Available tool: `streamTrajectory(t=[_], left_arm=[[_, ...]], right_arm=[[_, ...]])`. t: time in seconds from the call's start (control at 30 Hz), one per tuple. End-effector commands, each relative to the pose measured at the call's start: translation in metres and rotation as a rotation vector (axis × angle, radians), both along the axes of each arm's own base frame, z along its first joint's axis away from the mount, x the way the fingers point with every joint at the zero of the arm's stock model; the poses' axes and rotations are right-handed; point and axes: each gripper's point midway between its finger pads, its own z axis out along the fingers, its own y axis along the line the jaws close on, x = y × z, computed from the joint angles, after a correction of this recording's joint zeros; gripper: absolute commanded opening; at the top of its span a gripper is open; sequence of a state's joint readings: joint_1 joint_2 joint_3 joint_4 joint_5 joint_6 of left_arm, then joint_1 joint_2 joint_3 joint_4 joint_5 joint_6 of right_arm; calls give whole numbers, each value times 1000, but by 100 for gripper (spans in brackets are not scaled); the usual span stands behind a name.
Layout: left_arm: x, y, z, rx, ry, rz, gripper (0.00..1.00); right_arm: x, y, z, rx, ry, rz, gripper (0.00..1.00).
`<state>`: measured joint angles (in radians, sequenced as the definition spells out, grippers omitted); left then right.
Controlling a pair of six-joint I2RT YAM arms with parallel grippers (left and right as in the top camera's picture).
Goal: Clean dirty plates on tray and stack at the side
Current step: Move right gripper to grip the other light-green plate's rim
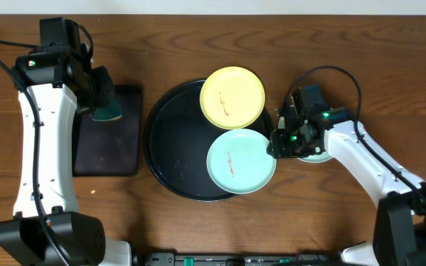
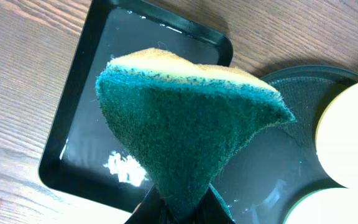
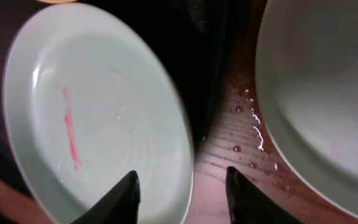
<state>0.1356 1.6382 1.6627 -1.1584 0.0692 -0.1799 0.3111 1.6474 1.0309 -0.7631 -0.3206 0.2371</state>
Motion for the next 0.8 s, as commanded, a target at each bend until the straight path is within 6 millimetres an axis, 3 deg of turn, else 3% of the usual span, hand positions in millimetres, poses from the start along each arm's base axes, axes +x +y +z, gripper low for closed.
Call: streamTrajectory(t=[0.0, 0.07, 0.23, 0.3, 0.43, 0.57, 0.77], left_arm=[[0, 1, -4, -3, 11, 3, 8], [0, 1, -4, -3, 12, 3, 7], [0, 1, -4, -3, 12, 3, 8], [0, 1, -4, -3, 11, 3, 8], [0, 1, -4, -3, 11, 3, 8], [0, -1, -4, -11, 10, 0, 8], [1, -13, -5, -68, 9, -25, 8]], right_arm=[[-7, 4, -22, -26, 62, 4, 31], [-6, 6, -25, -20, 66, 0, 19], [1, 12, -22, 8, 47, -15, 12], [-2, 17, -21, 22, 56, -10, 1], [-4, 35, -20, 38, 44, -2, 1], [-2, 69, -14, 79, -1, -2, 1], [12, 98, -13, 92, -78, -103, 1]])
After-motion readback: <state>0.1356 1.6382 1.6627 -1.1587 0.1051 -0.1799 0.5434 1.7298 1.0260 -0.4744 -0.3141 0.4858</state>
